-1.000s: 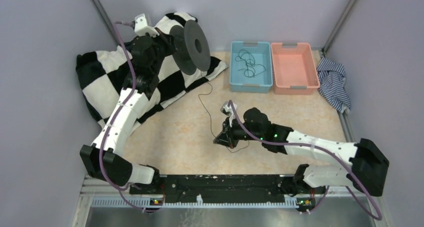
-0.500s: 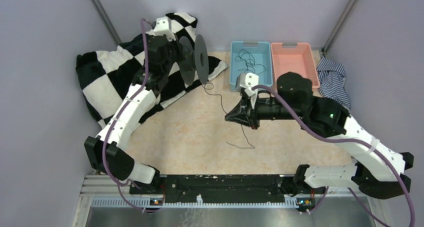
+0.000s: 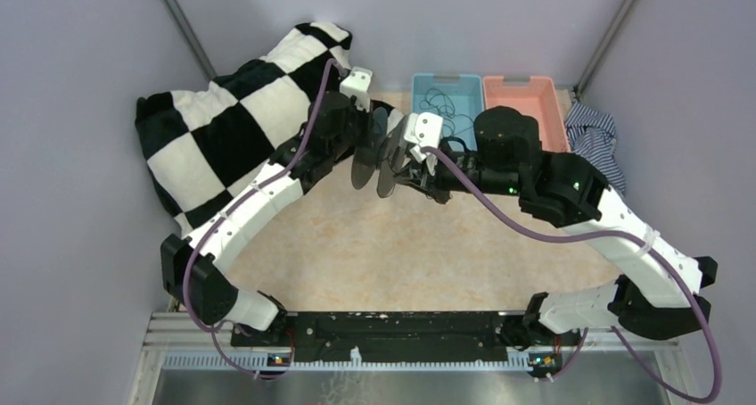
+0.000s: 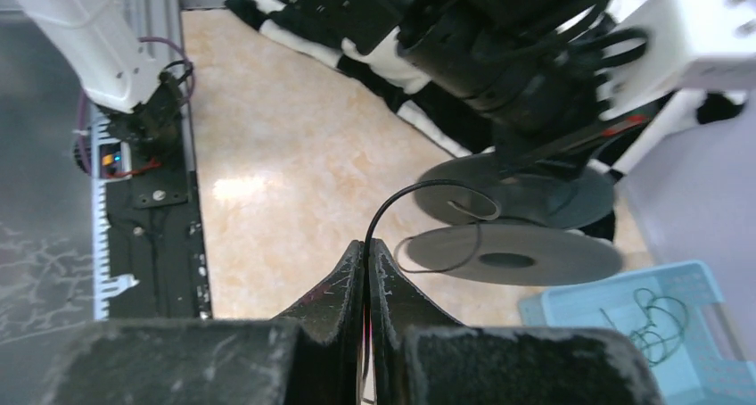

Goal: Wrap the cables

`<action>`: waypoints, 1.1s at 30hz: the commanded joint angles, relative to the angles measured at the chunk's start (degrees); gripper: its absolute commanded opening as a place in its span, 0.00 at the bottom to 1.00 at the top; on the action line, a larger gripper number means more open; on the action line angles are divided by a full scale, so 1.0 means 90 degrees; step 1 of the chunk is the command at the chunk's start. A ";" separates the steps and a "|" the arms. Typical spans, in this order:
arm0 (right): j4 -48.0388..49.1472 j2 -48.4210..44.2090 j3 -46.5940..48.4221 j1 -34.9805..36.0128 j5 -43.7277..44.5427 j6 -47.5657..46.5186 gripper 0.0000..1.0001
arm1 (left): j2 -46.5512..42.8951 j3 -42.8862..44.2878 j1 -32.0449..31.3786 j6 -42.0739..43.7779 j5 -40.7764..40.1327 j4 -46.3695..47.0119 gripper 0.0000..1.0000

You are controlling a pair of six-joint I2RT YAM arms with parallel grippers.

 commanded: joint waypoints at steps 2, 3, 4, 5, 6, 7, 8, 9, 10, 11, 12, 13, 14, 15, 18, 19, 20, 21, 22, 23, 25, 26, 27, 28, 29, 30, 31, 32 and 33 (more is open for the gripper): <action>0.0510 -0.0245 0.0328 -0.0553 0.0324 -0.0243 0.00 | -0.0286 -0.0530 0.0016 0.0545 0.1307 0.0361 0.00; 0.0534 -0.0234 0.0303 -0.0798 0.0175 -0.0177 0.00 | -0.0343 -0.0635 0.0024 0.0612 0.1557 0.0322 0.00; 0.0585 -0.0232 0.0245 -0.1064 0.0050 -0.0115 0.00 | -0.0391 -0.0724 0.0014 0.0695 0.1792 0.0275 0.00; 0.0671 -0.0242 0.0143 -0.1376 -0.0098 -0.0065 0.00 | -0.0444 -0.0814 0.0003 0.0740 0.2011 0.0221 0.00; 0.0767 -0.0271 0.0000 -0.1596 -0.0236 -0.0039 0.00 | -0.0486 -0.0891 -0.0004 0.0831 0.2302 0.0147 0.00; 0.0904 -0.0298 -0.0189 -0.1799 -0.0304 0.0002 0.00 | -0.0509 -0.0944 0.0004 0.0975 0.2681 0.0049 0.00; 0.1023 -0.0322 -0.0366 -0.2006 -0.0361 0.0064 0.00 | -0.0504 -0.0971 0.0003 0.1081 0.2981 -0.0115 0.00; 0.1136 -0.0342 -0.0530 -0.2238 -0.0430 0.0135 0.00 | -0.0507 -0.1002 0.0000 0.1125 0.3178 -0.0316 0.00; 0.1243 -0.0362 -0.0692 -0.2500 -0.0499 0.0230 0.00 | -0.0526 -0.1046 0.0003 0.1173 0.3339 -0.0442 0.00; 0.1379 -0.0389 -0.0835 -0.2767 -0.0591 0.0348 0.00 | -0.0570 -0.1135 0.0000 0.1211 0.3436 -0.0505 0.00; 0.1456 -0.0418 -0.0990 -0.3056 -0.0689 0.0472 0.00 | -0.0645 -0.1231 0.0003 0.1225 0.3465 -0.0529 0.00; 0.1519 -0.0437 -0.1128 -0.3310 -0.0696 0.0631 0.00 | -0.0743 -0.1342 0.0005 0.1258 0.3513 -0.0517 0.00; 0.1492 -0.0430 -0.1224 -0.3503 -0.0658 0.0755 0.00 | -0.0843 -0.1426 0.0000 0.1303 0.3558 -0.0541 0.00; 0.1394 -0.0399 -0.1304 -0.3656 -0.0643 0.0794 0.00 | -0.0931 -0.1470 -0.0004 0.1324 0.3606 -0.0599 0.00; 0.1269 -0.0357 -0.1718 -0.3804 -0.0660 0.0837 0.00 | -0.1119 -0.1379 0.0014 0.1511 0.4018 -0.0941 0.00; 0.1286 -0.0375 -0.1917 -0.3809 -0.0693 0.0864 0.00 | -0.1172 -0.1325 0.0008 0.1538 0.4232 -0.1026 0.00; 0.1313 -0.0399 -0.2126 -0.3810 -0.0705 0.0915 0.00 | -0.1217 -0.1276 0.0007 0.1520 0.4396 -0.1089 0.00; 0.1316 -0.0442 -0.2315 -0.3809 -0.0703 0.0959 0.00 | -0.1263 -0.1189 0.0007 0.1434 0.4560 -0.1204 0.00; 0.1330 -0.0492 -0.2526 -0.3812 -0.0646 0.1024 0.00 | -0.1307 -0.1088 0.0009 0.1390 0.4721 -0.1329 0.00; 0.1365 -0.0567 -0.2818 -0.3819 -0.0582 0.1096 0.00 | -0.1358 -0.0996 0.0007 0.1315 0.4816 -0.1444 0.00; 0.1551 -0.0816 -0.3310 -0.3823 -0.0504 0.1294 0.00 | -0.1514 -0.0853 0.0035 0.1089 0.4721 -0.1555 0.00; 0.1692 -0.0952 -0.3568 -0.3820 -0.0474 0.1418 0.00 | -0.1620 -0.0821 0.0134 0.1000 0.4720 -0.1526 0.00; 0.1815 -0.1079 -0.3799 -0.3823 -0.0466 0.1536 0.00 | -0.1714 -0.0777 0.0250 0.0923 0.4753 -0.1509 0.00; 0.1935 -0.1164 -0.4029 -0.3821 -0.0449 0.1658 0.00 | -0.1782 -0.0715 0.0387 0.0844 0.4851 -0.1473 0.00; 0.2024 -0.1215 -0.4225 -0.3819 -0.0446 0.1774 0.00 | -0.1810 -0.0605 0.0584 0.0821 0.4975 -0.1479 0.00; 0.2096 -0.1249 -0.4417 -0.3827 -0.0452 0.1849 0.00 | -0.1831 -0.0488 0.0803 0.0720 0.5198 -0.1469 0.00; 0.2175 -0.1266 -0.4593 -0.3833 -0.0463 0.1955 0.00 | -0.1842 -0.0367 0.1033 0.0541 0.5419 -0.1418 0.00; 0.2239 -0.1281 -0.4756 -0.3831 -0.0478 0.2105 0.00 | -0.1847 -0.0256 0.1287 0.0418 0.5659 -0.1348 0.00; 0.2332 -0.1307 -0.4913 -0.3828 -0.0511 0.2205 0.00 | -0.1845 -0.0150 0.1478 0.0245 0.5769 -0.1224 0.00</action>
